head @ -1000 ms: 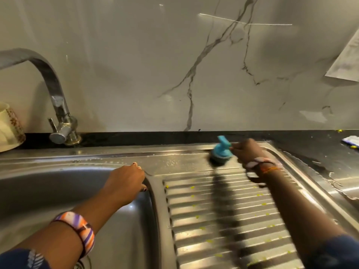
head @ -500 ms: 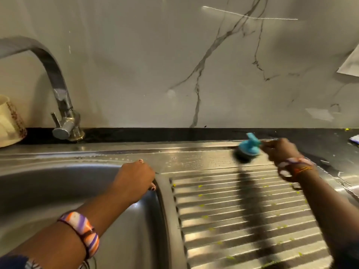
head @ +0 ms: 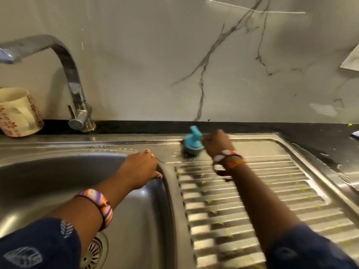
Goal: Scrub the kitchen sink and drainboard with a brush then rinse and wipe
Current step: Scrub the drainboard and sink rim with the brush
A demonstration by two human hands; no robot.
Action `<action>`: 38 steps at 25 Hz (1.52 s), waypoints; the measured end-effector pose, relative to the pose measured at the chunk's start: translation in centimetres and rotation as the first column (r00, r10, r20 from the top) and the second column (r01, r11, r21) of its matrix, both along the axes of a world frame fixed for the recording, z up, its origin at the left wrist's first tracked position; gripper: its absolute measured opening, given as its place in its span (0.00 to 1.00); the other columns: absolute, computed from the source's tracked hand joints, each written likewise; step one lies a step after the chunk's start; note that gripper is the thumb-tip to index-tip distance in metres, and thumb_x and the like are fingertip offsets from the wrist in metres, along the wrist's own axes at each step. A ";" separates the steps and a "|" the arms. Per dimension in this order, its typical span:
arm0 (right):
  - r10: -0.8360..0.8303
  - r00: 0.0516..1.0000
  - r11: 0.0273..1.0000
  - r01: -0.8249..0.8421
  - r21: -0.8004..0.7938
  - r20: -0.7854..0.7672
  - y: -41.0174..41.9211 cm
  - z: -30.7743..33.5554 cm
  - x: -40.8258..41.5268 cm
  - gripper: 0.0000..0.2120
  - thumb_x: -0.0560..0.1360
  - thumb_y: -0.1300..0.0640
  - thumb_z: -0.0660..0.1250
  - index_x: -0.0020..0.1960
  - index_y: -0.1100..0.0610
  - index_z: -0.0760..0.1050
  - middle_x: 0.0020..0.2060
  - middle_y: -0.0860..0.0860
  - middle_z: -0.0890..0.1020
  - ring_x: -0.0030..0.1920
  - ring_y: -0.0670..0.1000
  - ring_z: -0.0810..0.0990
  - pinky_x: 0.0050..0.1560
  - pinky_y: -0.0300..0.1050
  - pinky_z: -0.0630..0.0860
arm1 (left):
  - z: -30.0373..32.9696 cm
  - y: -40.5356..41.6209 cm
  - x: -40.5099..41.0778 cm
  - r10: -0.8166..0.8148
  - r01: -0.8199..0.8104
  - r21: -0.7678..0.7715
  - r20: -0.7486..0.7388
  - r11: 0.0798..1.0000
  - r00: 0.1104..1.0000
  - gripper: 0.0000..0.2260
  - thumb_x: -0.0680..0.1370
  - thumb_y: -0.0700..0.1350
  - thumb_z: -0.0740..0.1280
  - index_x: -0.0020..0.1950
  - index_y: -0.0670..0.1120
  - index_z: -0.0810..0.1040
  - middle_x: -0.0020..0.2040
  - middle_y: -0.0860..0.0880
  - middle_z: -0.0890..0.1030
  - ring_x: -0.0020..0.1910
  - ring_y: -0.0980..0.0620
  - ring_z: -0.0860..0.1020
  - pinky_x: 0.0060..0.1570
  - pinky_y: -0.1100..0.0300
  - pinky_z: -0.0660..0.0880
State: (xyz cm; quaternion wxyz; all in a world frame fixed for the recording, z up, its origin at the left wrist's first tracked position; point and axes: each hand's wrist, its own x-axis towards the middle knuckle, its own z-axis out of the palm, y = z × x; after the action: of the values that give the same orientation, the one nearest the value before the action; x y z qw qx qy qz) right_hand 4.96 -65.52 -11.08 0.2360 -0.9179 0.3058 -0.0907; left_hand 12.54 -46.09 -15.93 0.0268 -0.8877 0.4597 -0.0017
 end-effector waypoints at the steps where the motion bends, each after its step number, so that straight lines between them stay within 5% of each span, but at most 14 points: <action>1: 0.046 0.999 0.999 -0.047 0.024 0.024 2.5 -0.3 0.9 0.14 0.77 0.56 0.62 0.56 0.63 0.79 0.48 0.61 0.82 0.51 0.57 0.80 0.42 0.39 0.67 | 0.2 0.4 -0.5 0.023 -0.022 0.034 -0.022 0.999 0.999 0.26 0.78 0.59 0.58 0.69 0.44 0.67 0.69 0.44 0.68 0.64 0.47 0.72 0.60 0.57 0.70; 4: 0.206 0.978 0.975 -0.207 0.080 0.018 6.5 -0.1 0.3 0.14 0.77 0.55 0.62 0.57 0.60 0.79 0.50 0.59 0.83 0.50 0.55 0.80 0.44 0.38 0.67 | 0.9 1.5 -1.7 0.045 -0.041 0.104 -0.034 0.994 0.998 0.29 0.76 0.64 0.56 0.71 0.47 0.64 0.71 0.46 0.68 0.64 0.47 0.72 0.60 0.55 0.72; 8: 0.259 0.966 0.960 -0.257 0.110 -0.001 2.5 0.4 -6.3 0.15 0.78 0.54 0.61 0.62 0.55 0.76 0.33 0.46 0.77 0.30 0.41 0.70 0.29 0.29 0.65 | 1.5 1.5 -5.1 0.032 -0.037 -0.011 -0.274 0.999 0.961 0.20 0.75 0.63 0.60 0.59 0.51 0.76 0.56 0.51 0.79 0.53 0.53 0.78 0.52 0.57 0.76; 12: -0.103 0.994 0.993 0.101 -0.055 -0.043 -8.0 1.1 -12.9 0.15 0.79 0.57 0.61 0.64 0.59 0.75 0.38 0.54 0.78 0.31 0.46 0.71 0.33 0.34 0.67 | 1.5 -0.3 -7.1 0.096 -0.086 0.042 -0.377 0.995 0.921 0.15 0.72 0.56 0.70 0.50 0.46 0.80 0.48 0.47 0.82 0.45 0.51 0.80 0.45 0.60 0.75; 16: -0.458 0.889 0.887 0.455 -0.076 -0.029 -15.6 1.8 -17.4 0.16 0.78 0.58 0.62 0.63 0.62 0.75 0.52 0.63 0.80 0.48 0.61 0.77 0.50 0.49 0.72 | 2.7 -1.7 -7.2 0.132 -0.072 0.159 -0.410 0.985 0.903 0.11 0.72 0.51 0.72 0.37 0.46 0.74 0.38 0.49 0.78 0.40 0.51 0.77 0.39 0.61 0.71; 18: -0.483 0.875 0.874 0.481 -0.061 -0.028 -15.5 1.8 -16.9 0.16 0.78 0.58 0.62 0.63 0.64 0.75 0.52 0.64 0.79 0.51 0.62 0.77 0.53 0.51 0.72 | 3.3 -2.2 -7.5 0.126 -0.050 0.207 -0.371 0.977 0.920 0.12 0.73 0.51 0.71 0.47 0.43 0.78 0.47 0.45 0.81 0.47 0.47 0.79 0.43 0.60 0.70; 21: -0.272 0.961 0.959 0.267 -0.095 -0.043 -9.8 1.4 -13.5 0.14 0.79 0.58 0.60 0.60 0.64 0.76 0.51 0.62 0.80 0.48 0.59 0.77 0.47 0.45 0.69 | 3.8 -2.5 -8.0 0.117 -0.039 0.231 -0.337 0.972 0.934 0.19 0.74 0.50 0.69 0.60 0.40 0.77 0.56 0.44 0.80 0.55 0.47 0.78 0.50 0.59 0.72; 24: 0.006 0.999 1.000 -0.006 -0.011 0.050 -0.3 -0.3 -9.3 0.13 0.79 0.57 0.60 0.58 0.60 0.78 0.52 0.60 0.82 0.53 0.58 0.80 0.49 0.44 0.74 | 3.5 -2.2 -8.2 0.166 -0.080 0.230 -0.383 0.970 0.909 0.15 0.75 0.49 0.69 0.57 0.41 0.77 0.48 0.46 0.82 0.44 0.50 0.80 0.46 0.60 0.73; 28: 0.208 0.972 0.978 -0.208 -0.012 0.107 8.2 -1.5 -5.1 0.15 0.78 0.53 0.60 0.62 0.56 0.76 0.54 0.57 0.81 0.54 0.56 0.80 0.53 0.45 0.74 | 2.2 -1.0 -7.9 0.277 -0.212 0.178 -0.593 0.961 0.756 0.11 0.77 0.47 0.65 0.53 0.40 0.77 0.38 0.47 0.84 0.31 0.53 0.81 0.31 0.68 0.75; 32: 0.143 0.985 0.986 -0.150 0.070 0.096 3.2 -0.8 -6.2 0.15 0.78 0.53 0.61 0.63 0.56 0.76 0.51 0.57 0.83 0.46 0.52 0.79 0.46 0.42 0.72 | 1.4 -0.5 -7.9 0.276 -0.271 0.113 -0.663 0.956 0.696 0.12 0.78 0.46 0.65 0.56 0.39 0.75 0.32 0.49 0.80 0.28 0.54 0.80 0.28 0.68 0.74; 35: -0.023 0.999 1.000 0.022 0.011 0.022 -5.2 0.3 -10.0 0.15 0.79 0.55 0.61 0.63 0.58 0.75 0.36 0.53 0.79 0.34 0.48 0.73 0.36 0.39 0.67 | 0.6 -0.5 -8.0 0.249 -0.273 0.077 -0.689 0.959 0.681 0.13 0.79 0.45 0.64 0.60 0.40 0.72 0.31 0.50 0.79 0.25 0.58 0.77 0.31 0.66 0.75; 38: -0.262 0.965 0.963 0.260 -0.068 -0.020 -12.3 1.7 -14.0 0.16 0.79 0.56 0.61 0.63 0.62 0.75 0.41 0.59 0.79 0.42 0.57 0.76 0.43 0.43 0.68 | 0.0 -0.4 -7.6 0.203 -0.256 0.031 -0.703 0.966 0.681 0.15 0.79 0.45 0.64 0.62 0.39 0.71 0.32 0.51 0.79 0.28 0.56 0.77 0.41 0.60 0.77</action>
State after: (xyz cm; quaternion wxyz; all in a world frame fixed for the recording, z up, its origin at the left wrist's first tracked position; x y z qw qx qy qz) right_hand -9.08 -77.80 -9.33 0.1875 -0.8780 0.4244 -0.1177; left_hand 4.95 -46.49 -15.92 -0.1806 -0.8725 0.3199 0.3222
